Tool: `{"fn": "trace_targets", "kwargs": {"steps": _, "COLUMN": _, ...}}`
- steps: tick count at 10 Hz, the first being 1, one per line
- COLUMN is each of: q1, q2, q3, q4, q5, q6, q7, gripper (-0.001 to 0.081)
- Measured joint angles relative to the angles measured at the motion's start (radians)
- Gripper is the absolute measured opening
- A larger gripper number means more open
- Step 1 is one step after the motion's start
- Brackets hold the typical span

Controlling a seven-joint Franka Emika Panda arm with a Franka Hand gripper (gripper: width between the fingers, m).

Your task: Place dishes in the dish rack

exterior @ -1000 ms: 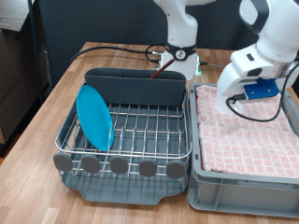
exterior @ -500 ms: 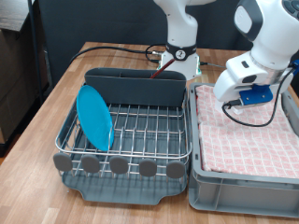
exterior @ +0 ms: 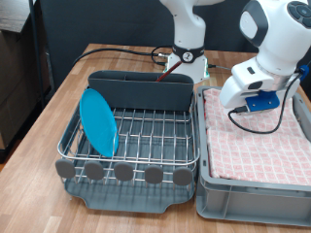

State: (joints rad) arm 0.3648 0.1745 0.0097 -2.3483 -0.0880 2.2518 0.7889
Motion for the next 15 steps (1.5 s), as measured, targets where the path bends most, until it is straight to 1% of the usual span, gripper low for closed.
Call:
{"fn": "trace_targets", "kwargs": {"steps": 1, "q1": 0.0, "q2": 0.0, "q3": 0.0, "q4": 0.0, "q5": 0.005, "q6": -0.002, "q7": 0.0, "gripper": 0.0376}}
{"fn": "trace_targets", "kwargs": {"steps": 2, "q1": 0.0, "q2": 0.0, "q3": 0.0, "q4": 0.0, "q5": 0.008, "q6": -0.008, "q7": 0.0, "gripper": 0.0212}}
{"fn": "trace_targets", "kwargs": {"steps": 3, "q1": 0.0, "q2": 0.0, "q3": 0.001, "q4": 0.0, "q5": 0.012, "q6": -0.015, "q7": 0.0, "gripper": 0.0212}}
{"fn": "trace_targets", "kwargs": {"steps": 4, "q1": 0.0, "q2": -0.002, "q3": 0.002, "q4": 0.001, "q5": 0.019, "q6": -0.022, "q7": 0.0, "gripper": 0.007}}
{"fn": "trace_targets", "kwargs": {"steps": 7, "q1": 0.0, "q2": -0.022, "q3": 0.006, "q4": 0.018, "q5": 0.043, "q6": -0.081, "q7": 0.004, "gripper": 0.0072}}
{"fn": "trace_targets", "kwargs": {"steps": 10, "q1": 0.0, "q2": -0.065, "q3": 0.01, "q4": 0.041, "q5": 0.053, "q6": -0.141, "q7": 0.027, "gripper": 0.0072}}
{"fn": "trace_targets", "kwargs": {"steps": 11, "q1": 0.0, "q2": -0.085, "q3": 0.01, "q4": 0.046, "q5": 0.064, "q6": -0.152, "q7": 0.051, "gripper": 0.0072}}
{"fn": "trace_targets", "kwargs": {"steps": 13, "q1": 0.0, "q2": -0.133, "q3": 0.005, "q4": 0.053, "q5": 0.072, "q6": -0.148, "q7": 0.093, "gripper": 0.0072}}
{"fn": "trace_targets", "kwargs": {"steps": 14, "q1": -0.001, "q2": -0.158, "q3": -0.002, "q4": 0.057, "q5": 0.068, "q6": -0.135, "q7": 0.097, "gripper": 0.0072}}
{"fn": "trace_targets", "kwargs": {"steps": 15, "q1": -0.002, "q2": -0.18, "q3": -0.01, "q4": 0.062, "q5": 0.065, "q6": -0.109, "q7": 0.074, "gripper": 0.0072}}
